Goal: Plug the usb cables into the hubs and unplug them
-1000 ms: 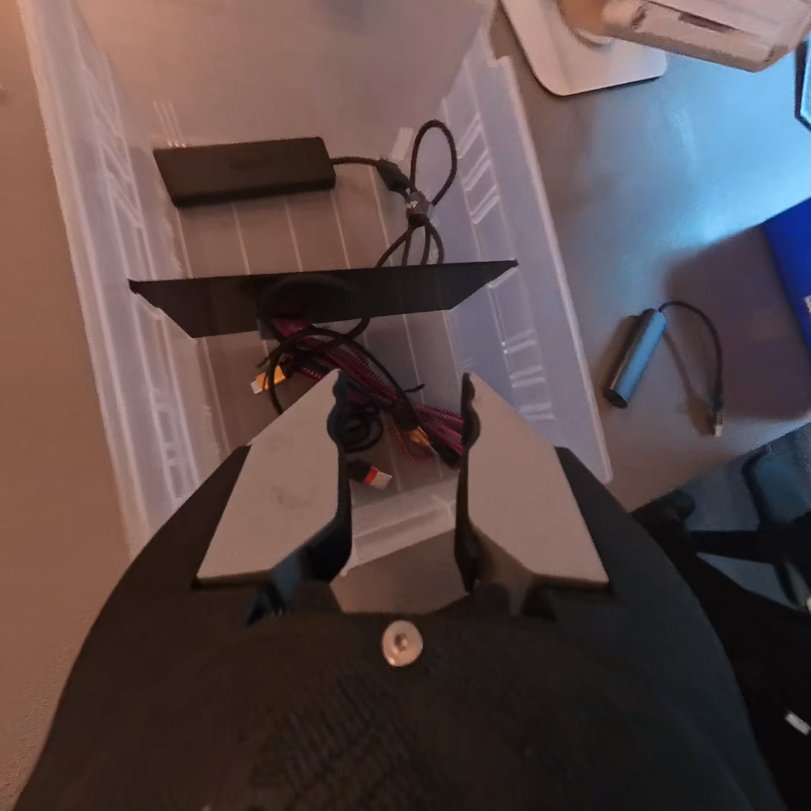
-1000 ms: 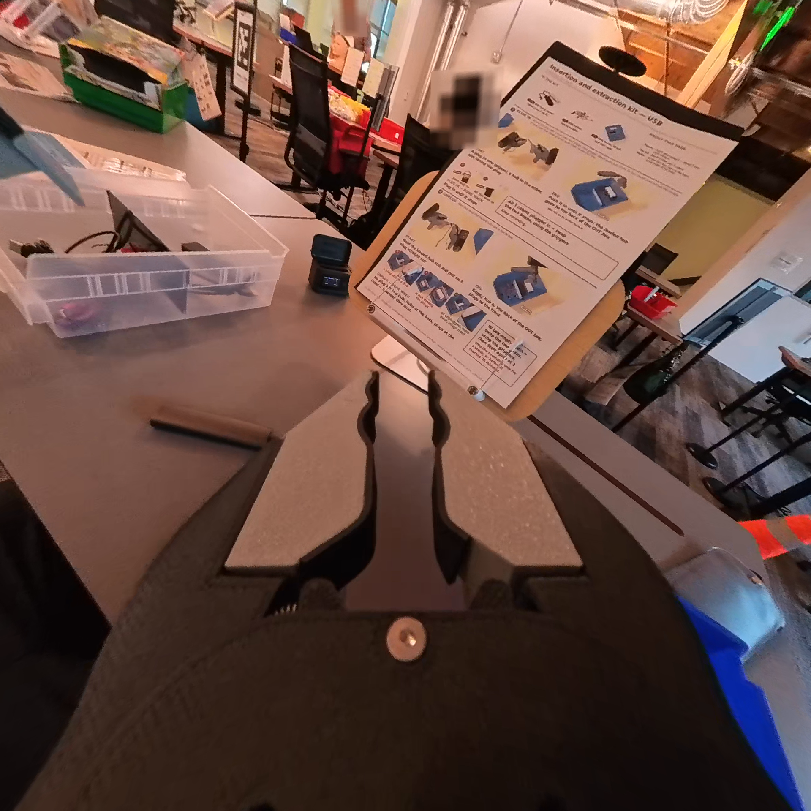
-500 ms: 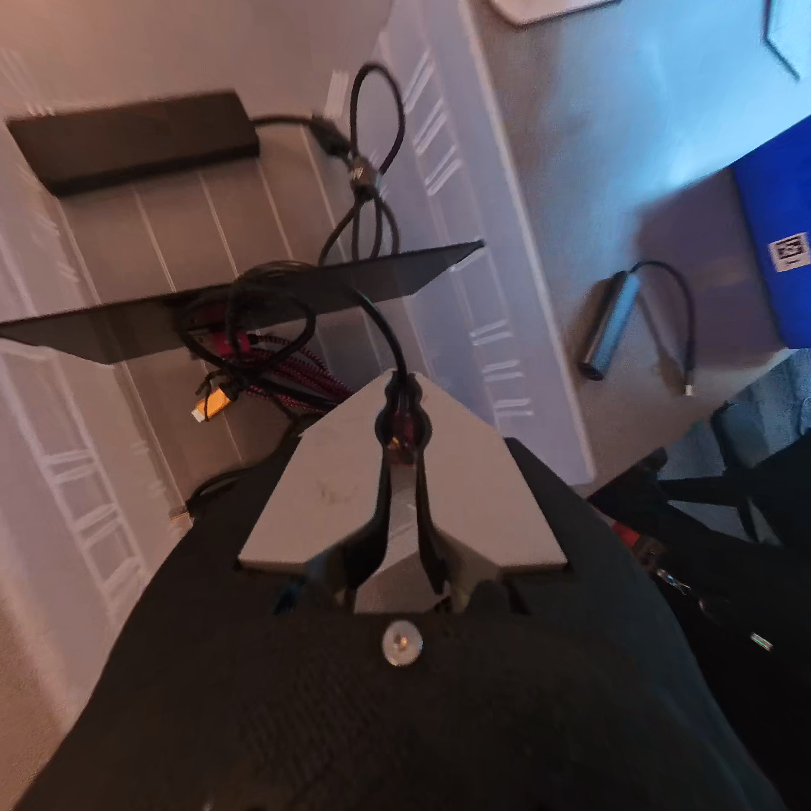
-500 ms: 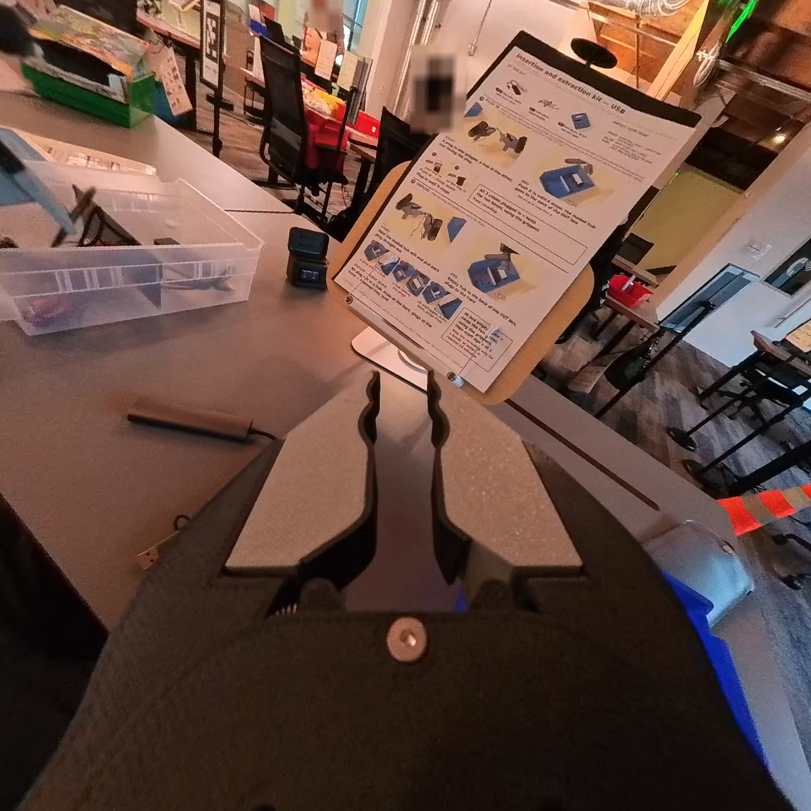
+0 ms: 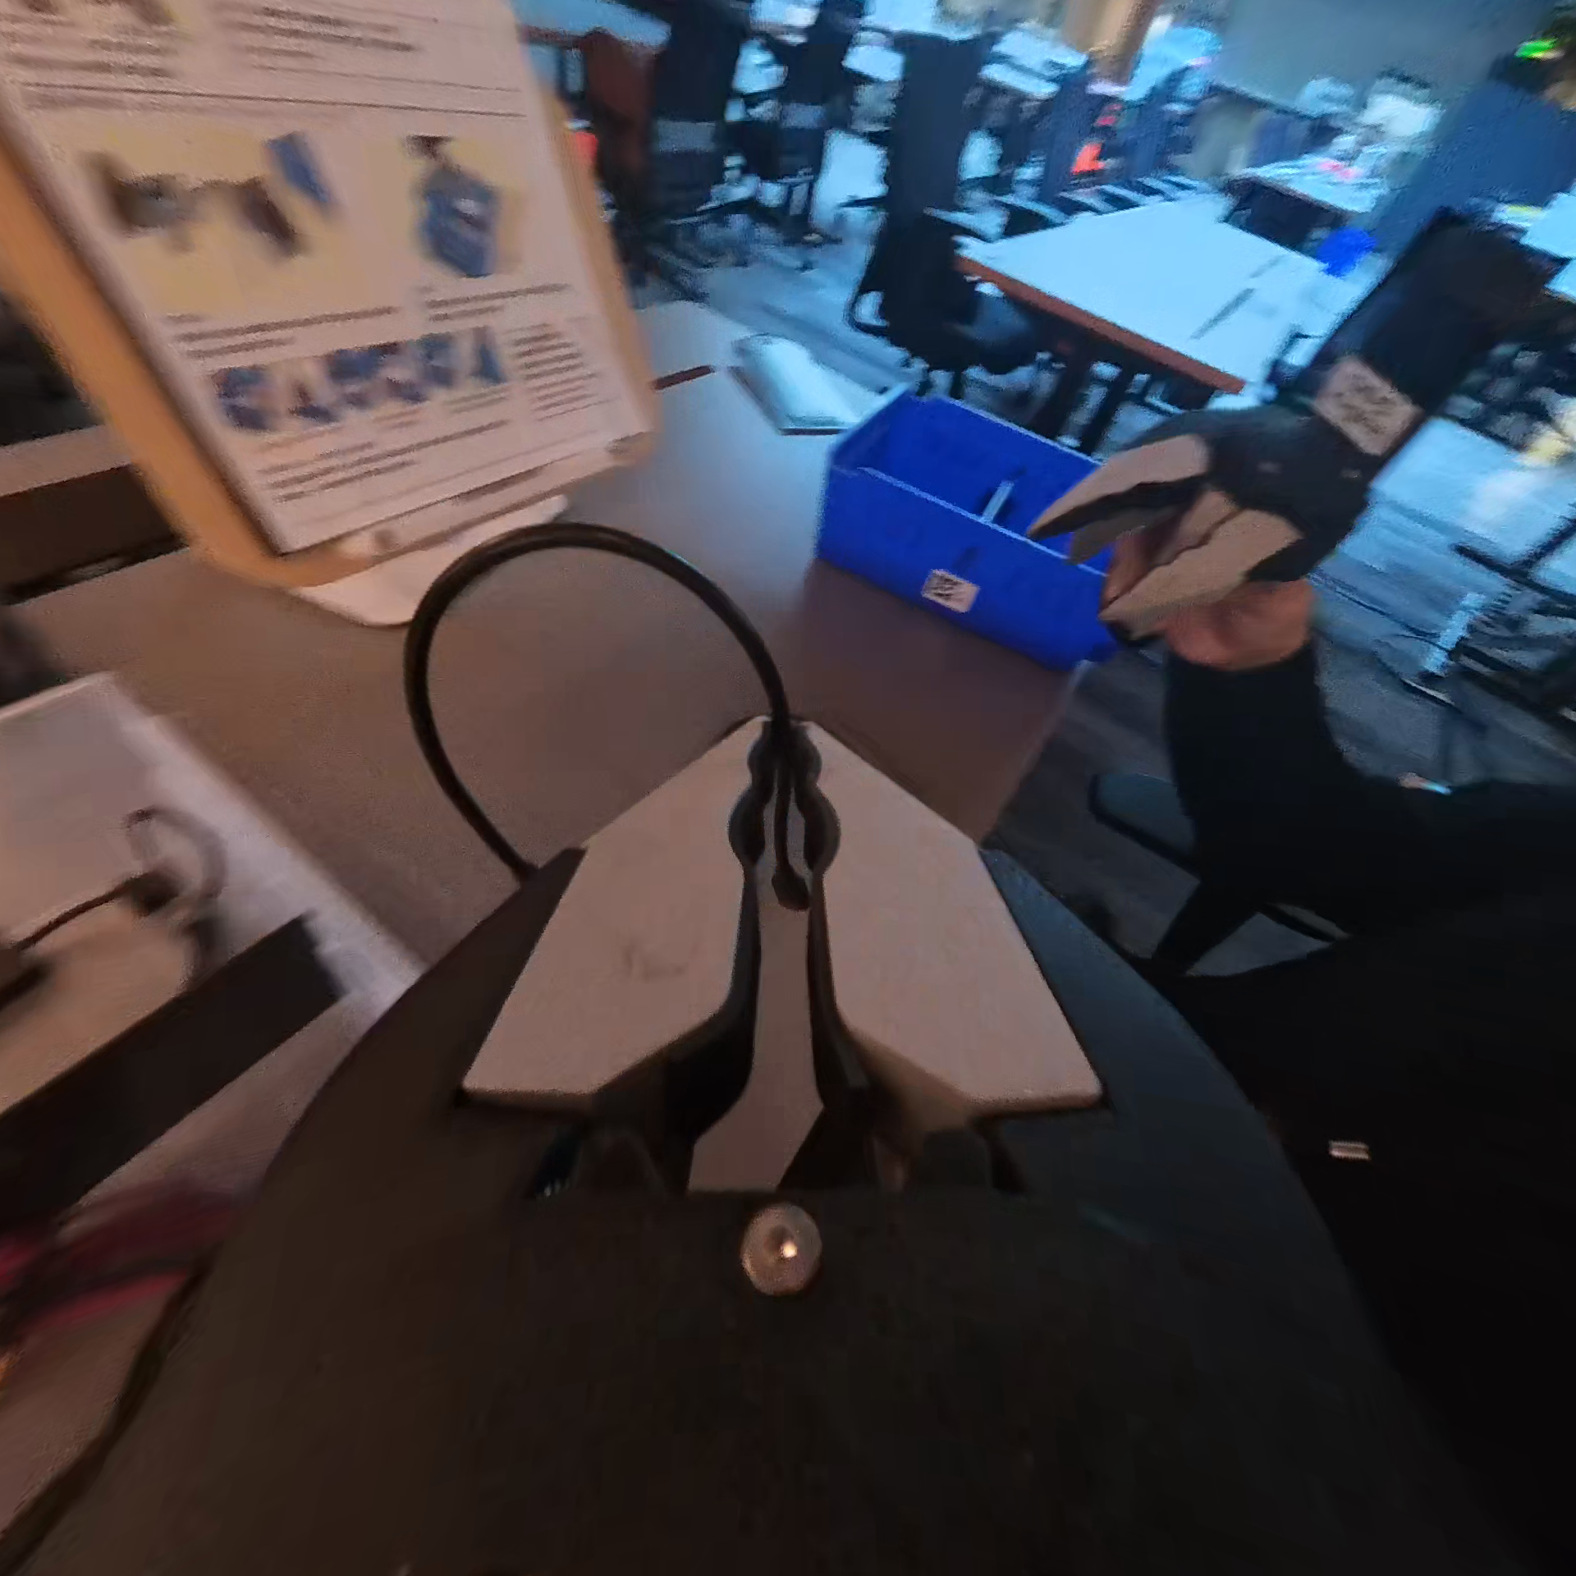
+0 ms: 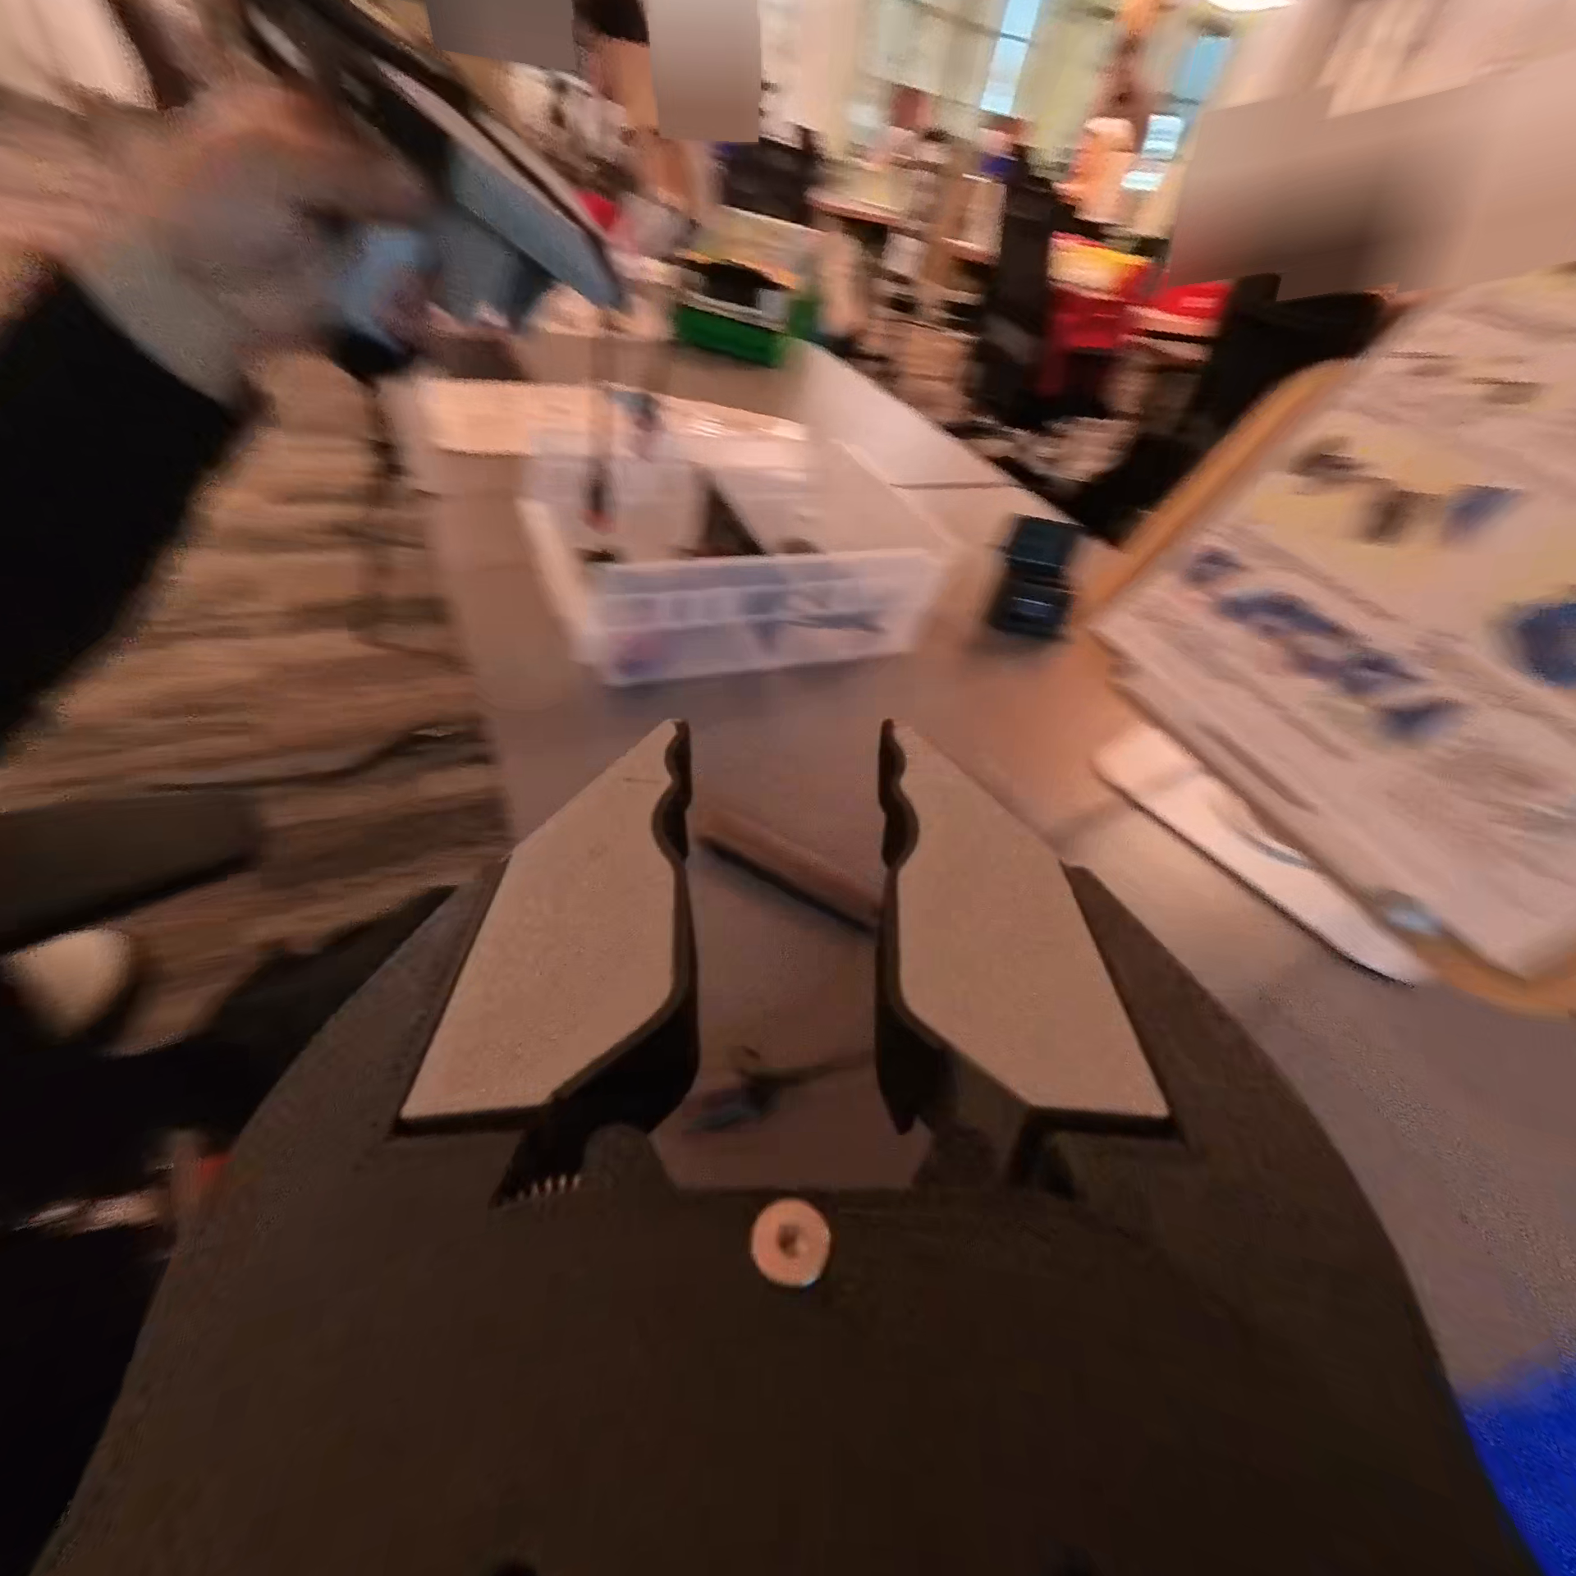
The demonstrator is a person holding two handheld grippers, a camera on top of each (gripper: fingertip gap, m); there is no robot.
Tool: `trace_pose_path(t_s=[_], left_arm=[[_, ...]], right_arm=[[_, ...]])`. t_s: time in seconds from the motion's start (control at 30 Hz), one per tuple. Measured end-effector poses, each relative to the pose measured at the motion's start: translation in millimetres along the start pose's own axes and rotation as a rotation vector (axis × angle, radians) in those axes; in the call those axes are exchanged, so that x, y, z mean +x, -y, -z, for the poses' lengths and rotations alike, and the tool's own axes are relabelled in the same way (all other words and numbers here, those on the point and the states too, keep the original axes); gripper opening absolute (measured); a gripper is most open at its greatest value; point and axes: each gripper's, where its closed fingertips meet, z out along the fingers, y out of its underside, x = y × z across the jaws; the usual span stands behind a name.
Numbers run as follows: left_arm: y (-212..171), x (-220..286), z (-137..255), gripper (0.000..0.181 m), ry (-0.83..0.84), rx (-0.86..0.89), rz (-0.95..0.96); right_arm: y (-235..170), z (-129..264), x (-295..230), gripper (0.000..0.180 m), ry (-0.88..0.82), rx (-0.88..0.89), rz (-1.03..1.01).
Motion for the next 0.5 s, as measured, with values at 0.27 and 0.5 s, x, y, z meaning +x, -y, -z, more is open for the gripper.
trace_pose_path(t_s=[0.27, 0.5], left_arm=[[-41.7, 88.9, -90.3, 0.000, -0.260, -0.009, -0.076], [-45.5, 112.0, -106.3, 0.001, -0.289, -0.047, -0.154]], right_arm=[[-27.4, -53.9, -72.2, 0.051, 0.320, -0.073, -0.103], [-46.4, -66.9, -71.3, 0.000, 0.320, -0.146, -0.099]])
